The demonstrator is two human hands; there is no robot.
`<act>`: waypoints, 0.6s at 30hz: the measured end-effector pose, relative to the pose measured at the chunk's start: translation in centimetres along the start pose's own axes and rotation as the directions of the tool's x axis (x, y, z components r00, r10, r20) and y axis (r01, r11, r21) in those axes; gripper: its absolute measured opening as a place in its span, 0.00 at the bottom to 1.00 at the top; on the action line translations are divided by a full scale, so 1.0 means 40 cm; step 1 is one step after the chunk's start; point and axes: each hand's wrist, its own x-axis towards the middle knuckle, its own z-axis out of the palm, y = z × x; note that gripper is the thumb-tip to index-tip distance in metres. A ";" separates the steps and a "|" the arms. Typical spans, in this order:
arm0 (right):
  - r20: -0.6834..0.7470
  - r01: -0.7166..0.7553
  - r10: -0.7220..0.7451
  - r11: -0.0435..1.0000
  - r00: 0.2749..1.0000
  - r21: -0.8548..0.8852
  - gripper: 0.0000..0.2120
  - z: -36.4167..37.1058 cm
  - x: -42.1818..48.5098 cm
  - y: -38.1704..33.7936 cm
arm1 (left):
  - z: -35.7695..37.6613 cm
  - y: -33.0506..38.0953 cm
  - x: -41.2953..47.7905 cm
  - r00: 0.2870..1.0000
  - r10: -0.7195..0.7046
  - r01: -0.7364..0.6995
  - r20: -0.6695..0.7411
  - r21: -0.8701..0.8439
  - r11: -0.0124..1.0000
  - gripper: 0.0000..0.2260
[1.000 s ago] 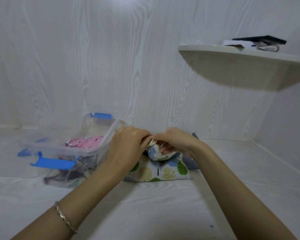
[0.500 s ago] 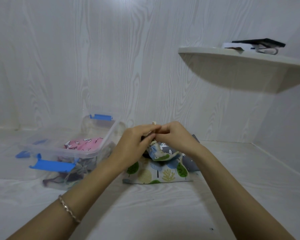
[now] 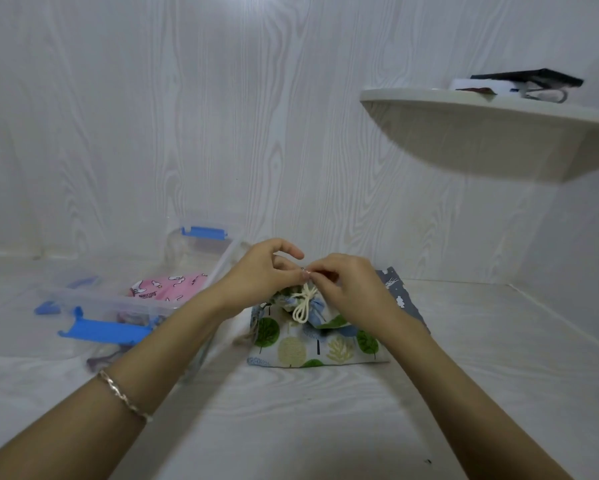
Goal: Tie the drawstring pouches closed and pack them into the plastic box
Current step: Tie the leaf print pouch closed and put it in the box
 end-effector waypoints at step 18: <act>-0.114 -0.244 0.373 0.778 0.921 0.579 0.11 0.029 -0.003 0.001 | -0.001 0.000 0.010 0.999 -0.028 0.024 0.032 0.134 0.991 0.10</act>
